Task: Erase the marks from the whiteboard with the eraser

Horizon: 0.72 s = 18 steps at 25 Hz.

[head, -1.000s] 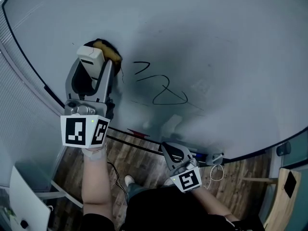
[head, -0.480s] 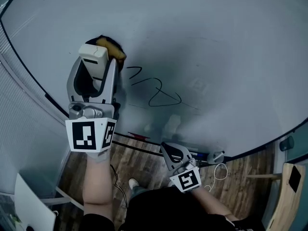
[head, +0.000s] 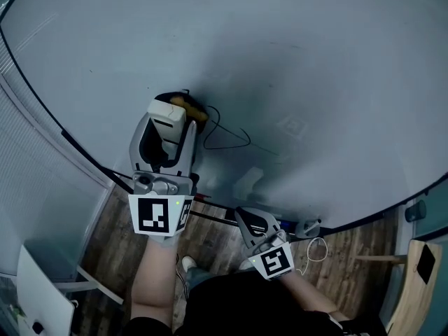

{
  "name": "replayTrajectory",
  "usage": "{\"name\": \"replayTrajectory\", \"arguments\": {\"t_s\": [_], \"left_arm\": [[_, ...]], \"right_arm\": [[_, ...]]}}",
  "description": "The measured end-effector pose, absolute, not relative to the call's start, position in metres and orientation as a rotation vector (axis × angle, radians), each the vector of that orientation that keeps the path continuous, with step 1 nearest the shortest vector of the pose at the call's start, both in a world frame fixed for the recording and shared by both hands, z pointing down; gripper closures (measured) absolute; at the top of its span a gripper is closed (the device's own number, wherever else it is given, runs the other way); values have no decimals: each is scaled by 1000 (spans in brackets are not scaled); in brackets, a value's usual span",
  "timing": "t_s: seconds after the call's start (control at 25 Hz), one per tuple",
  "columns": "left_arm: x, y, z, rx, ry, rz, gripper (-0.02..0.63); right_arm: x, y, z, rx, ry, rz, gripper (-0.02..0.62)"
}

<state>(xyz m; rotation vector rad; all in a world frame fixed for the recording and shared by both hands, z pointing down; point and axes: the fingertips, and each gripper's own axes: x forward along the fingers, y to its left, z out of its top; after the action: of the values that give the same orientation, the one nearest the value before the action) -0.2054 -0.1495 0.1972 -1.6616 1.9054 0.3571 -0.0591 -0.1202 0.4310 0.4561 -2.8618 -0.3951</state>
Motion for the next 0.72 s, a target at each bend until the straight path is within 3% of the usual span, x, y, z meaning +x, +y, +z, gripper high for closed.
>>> {"name": "replayTrajectory", "arguments": {"t_s": [0.44, 0.72], "left_arm": [[-151, -163, 276, -1804, 2011, 332, 348], [-166, -160, 269, -1757, 2007, 304, 345]], "right_arm": [[-39, -123, 440, 420, -2859, -393, 566], [-32, -123, 438, 443, -2849, -390, 566]]}}
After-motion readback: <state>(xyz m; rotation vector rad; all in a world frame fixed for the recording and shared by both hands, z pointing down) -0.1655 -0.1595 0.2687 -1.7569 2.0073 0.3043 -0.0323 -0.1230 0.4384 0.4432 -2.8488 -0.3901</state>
